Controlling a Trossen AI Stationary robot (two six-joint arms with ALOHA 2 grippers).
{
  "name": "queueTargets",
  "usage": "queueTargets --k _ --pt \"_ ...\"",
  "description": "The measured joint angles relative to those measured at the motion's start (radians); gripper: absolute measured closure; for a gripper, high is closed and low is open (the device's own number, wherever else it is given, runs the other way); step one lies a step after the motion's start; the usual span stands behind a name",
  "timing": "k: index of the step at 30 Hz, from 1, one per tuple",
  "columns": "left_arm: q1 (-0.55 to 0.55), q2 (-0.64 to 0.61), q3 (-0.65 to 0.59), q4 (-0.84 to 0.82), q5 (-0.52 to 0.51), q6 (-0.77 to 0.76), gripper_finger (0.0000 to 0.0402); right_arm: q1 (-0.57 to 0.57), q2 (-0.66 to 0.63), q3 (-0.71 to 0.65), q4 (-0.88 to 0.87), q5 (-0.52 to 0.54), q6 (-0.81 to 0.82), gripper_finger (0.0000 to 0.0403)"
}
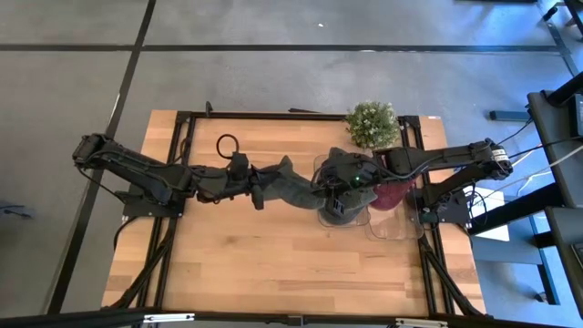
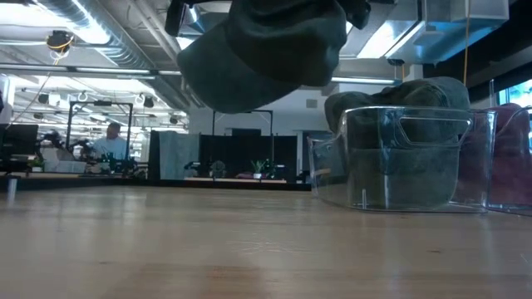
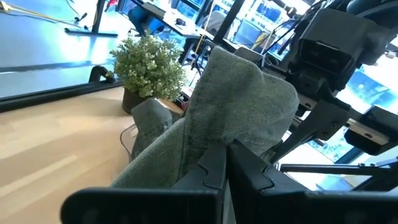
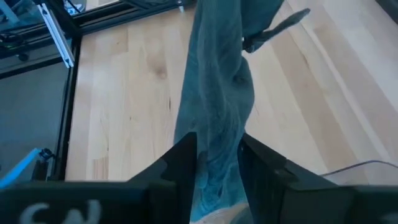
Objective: Pick & Place hat
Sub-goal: Put the black cap into the left transparent bin
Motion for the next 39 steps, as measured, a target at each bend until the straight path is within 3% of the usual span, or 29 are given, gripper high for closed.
queueTargets --k 7,14,25,32,39 --pt "0.000 0.000 0.000 0.000 0.000 0.000 0.0398 0.000 0.000 0.000 0.000 0.000 0.009 0.0297" --pt "0.000 0.000 0.000 0.009 -0.004 0.019 0.0396 0.000 0.000 0.000 0.000 0.016 0.009 0.0369" --pt "0.000 0.000 0.000 0.009 -0.007 0.198 0.0371 -0.005 0.000 0.008 -0.012 0.050 0.006 0.0371" --pt "0.000 0.000 0.000 0.049 -0.007 0.256 0.0323 -0.018 -0.001 0.126 -0.114 0.050 -0.048 0.0371" --pt "0.000 -0.043 0.000 0.024 -0.007 0.304 0.0268 -0.024 -0.002 0.333 -0.353 0.050 -0.066 0.0371"
